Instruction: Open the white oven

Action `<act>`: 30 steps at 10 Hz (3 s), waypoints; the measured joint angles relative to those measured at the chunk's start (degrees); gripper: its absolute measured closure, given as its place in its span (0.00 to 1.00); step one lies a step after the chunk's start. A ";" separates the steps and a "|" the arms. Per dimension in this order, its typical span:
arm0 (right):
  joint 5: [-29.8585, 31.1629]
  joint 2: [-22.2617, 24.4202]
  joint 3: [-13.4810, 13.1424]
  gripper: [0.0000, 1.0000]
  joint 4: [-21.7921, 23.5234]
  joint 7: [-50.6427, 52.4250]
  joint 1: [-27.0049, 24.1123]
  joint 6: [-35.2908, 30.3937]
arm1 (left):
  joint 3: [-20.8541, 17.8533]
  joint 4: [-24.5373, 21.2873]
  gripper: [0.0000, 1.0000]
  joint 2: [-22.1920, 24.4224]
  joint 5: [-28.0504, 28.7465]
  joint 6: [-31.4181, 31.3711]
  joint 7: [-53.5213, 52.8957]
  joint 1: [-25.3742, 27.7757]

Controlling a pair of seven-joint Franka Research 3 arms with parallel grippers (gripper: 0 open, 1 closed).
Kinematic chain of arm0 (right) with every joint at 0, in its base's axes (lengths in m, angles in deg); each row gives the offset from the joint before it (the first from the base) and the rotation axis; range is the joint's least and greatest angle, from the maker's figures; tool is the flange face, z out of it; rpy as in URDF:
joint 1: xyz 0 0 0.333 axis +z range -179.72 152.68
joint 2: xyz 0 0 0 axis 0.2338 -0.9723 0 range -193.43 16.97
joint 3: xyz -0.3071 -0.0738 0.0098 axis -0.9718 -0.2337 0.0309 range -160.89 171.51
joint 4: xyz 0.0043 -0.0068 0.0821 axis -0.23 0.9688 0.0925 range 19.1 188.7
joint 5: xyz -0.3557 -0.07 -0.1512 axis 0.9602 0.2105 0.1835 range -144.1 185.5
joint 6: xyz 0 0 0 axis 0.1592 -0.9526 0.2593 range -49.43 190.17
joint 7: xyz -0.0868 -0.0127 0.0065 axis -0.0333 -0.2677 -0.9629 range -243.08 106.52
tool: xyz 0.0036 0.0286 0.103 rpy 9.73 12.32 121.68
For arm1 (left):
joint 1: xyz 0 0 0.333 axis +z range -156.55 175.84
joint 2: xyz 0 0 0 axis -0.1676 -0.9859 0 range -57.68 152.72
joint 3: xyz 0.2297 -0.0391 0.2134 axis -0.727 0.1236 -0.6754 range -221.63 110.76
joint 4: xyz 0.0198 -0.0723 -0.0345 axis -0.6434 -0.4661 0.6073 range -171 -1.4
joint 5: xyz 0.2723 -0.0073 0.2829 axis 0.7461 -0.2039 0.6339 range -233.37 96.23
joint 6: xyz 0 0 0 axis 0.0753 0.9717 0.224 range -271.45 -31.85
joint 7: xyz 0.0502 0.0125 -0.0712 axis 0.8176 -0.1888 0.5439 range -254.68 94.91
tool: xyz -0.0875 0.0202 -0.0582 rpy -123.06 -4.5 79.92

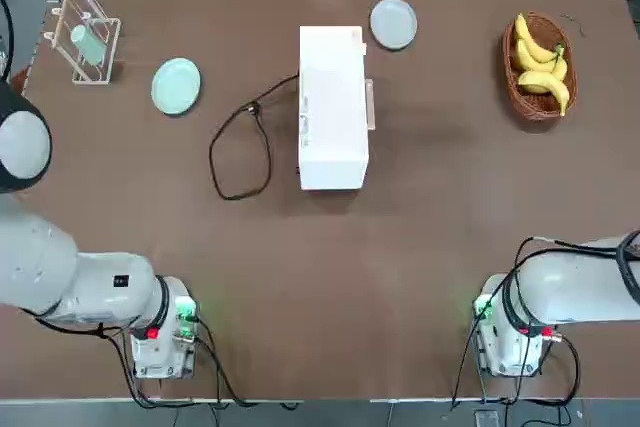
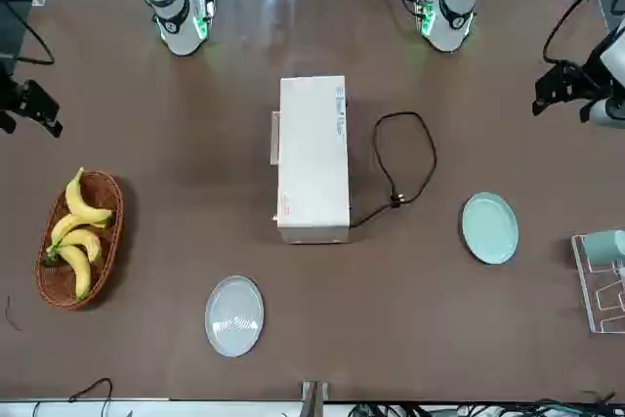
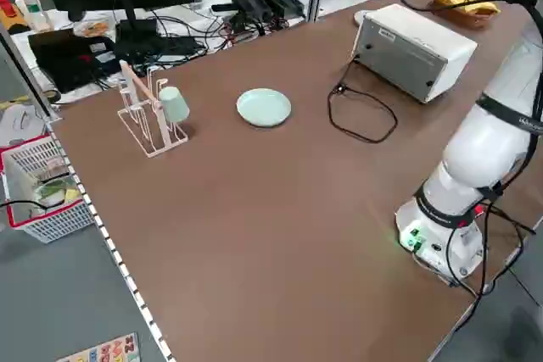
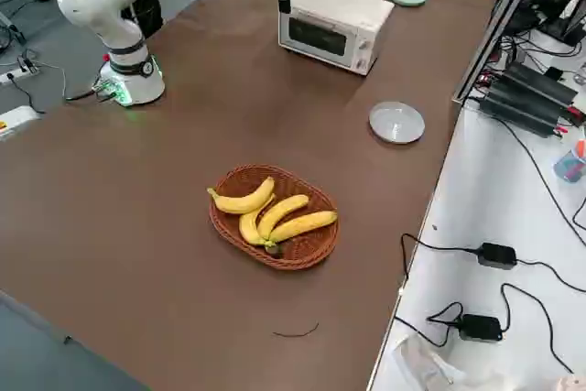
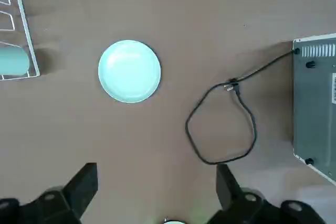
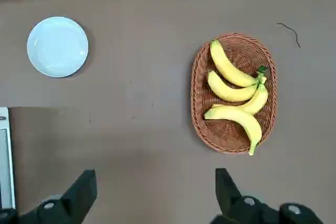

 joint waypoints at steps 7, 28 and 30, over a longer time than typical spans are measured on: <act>0.00 0.00 0.00 0.00 0.01 0.00 0.00 -0.17 | 0.39 0.06 0.00 0.07 -2.82 -1.05 1.45 -0.20; -47.15 -18.73 7.64 0.98 17.87 25.63 12.90 17.96 | 18.31 -15.24 0.99 -16.76 2.83 -34.39 53.50 -20.96; -52.56 -18.75 7.49 0.98 21.62 32.38 12.53 18.39 | 18.32 -15.75 0.99 -17.31 5.29 -34.59 56.01 -21.82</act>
